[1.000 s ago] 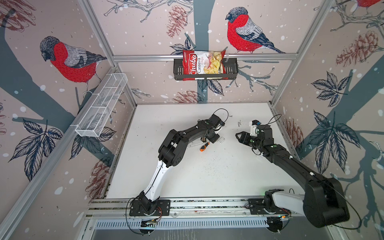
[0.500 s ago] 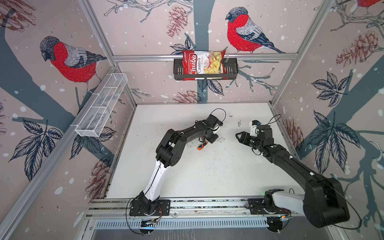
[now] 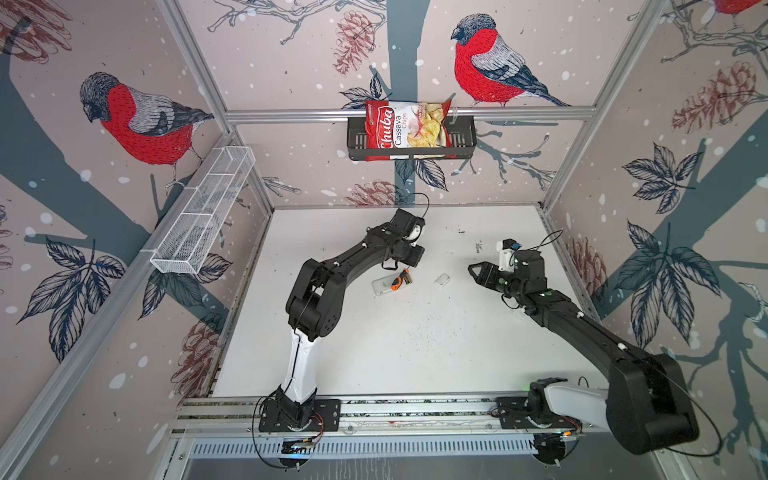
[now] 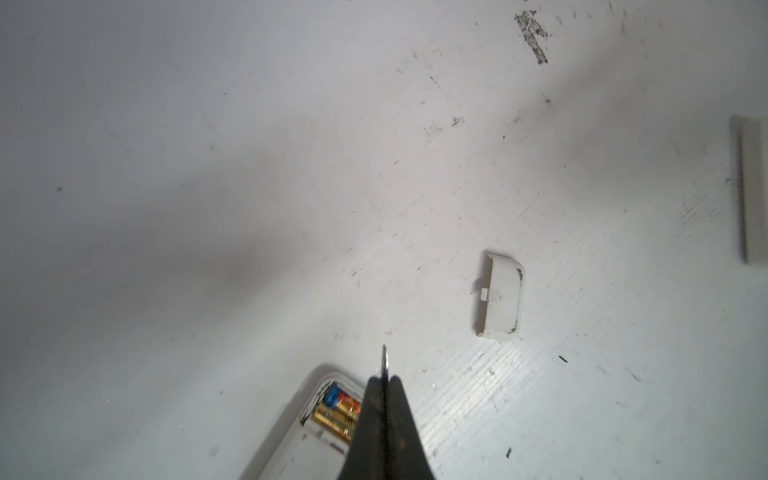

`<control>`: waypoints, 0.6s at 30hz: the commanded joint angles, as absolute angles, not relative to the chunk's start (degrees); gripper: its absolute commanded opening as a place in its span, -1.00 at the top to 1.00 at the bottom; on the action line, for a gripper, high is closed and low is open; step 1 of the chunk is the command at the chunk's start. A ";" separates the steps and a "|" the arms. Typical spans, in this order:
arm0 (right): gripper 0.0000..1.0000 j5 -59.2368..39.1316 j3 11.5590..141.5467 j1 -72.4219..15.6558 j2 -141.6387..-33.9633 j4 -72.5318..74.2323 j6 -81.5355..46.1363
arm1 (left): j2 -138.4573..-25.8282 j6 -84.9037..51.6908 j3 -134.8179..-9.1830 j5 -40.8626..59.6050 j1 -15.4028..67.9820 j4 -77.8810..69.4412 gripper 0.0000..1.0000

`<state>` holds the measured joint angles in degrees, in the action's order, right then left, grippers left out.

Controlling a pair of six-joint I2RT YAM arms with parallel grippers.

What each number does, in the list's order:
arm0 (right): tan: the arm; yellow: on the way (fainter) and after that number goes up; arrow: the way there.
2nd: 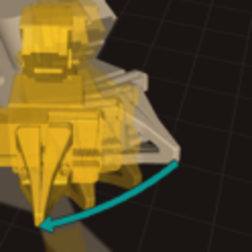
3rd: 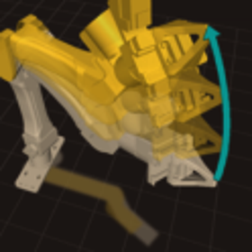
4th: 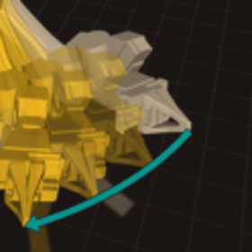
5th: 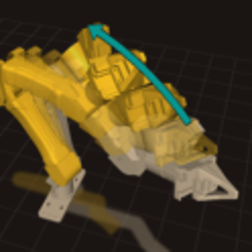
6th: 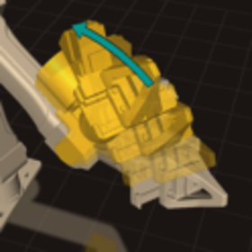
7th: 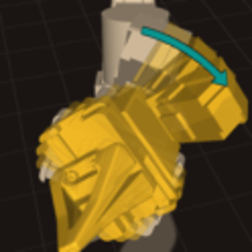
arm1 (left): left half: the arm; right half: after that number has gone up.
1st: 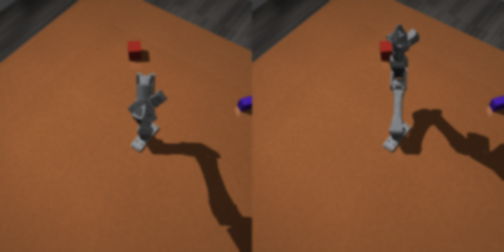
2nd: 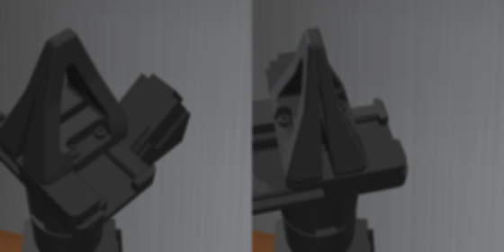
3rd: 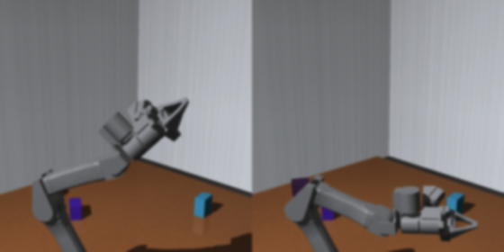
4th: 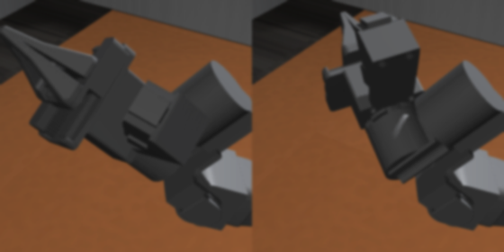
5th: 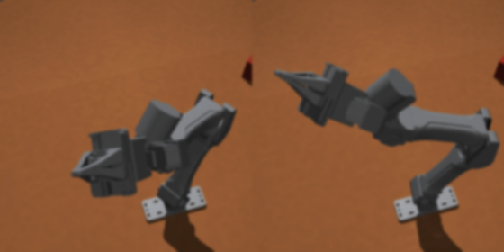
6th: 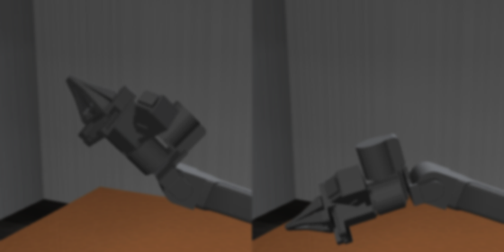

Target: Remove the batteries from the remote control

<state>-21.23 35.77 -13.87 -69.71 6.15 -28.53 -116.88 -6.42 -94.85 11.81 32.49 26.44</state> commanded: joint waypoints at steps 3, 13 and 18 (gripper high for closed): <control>-0.24 -28.61 31.61 -13.98 -67.74 19.55 -30.75 | -107.66 -17.04 -86.17 18.58 29.19 13.52 1.00; -0.55 -35.31 22.12 -17.81 -72.24 61.17 -46.40 | -88.48 -38.17 -59.46 12.99 27.42 -20.84 1.00; -0.63 -30.18 21.64 -24.15 -79.60 74.41 -49.37 | -84.72 -48.31 -50.70 8.17 27.37 -30.82 1.00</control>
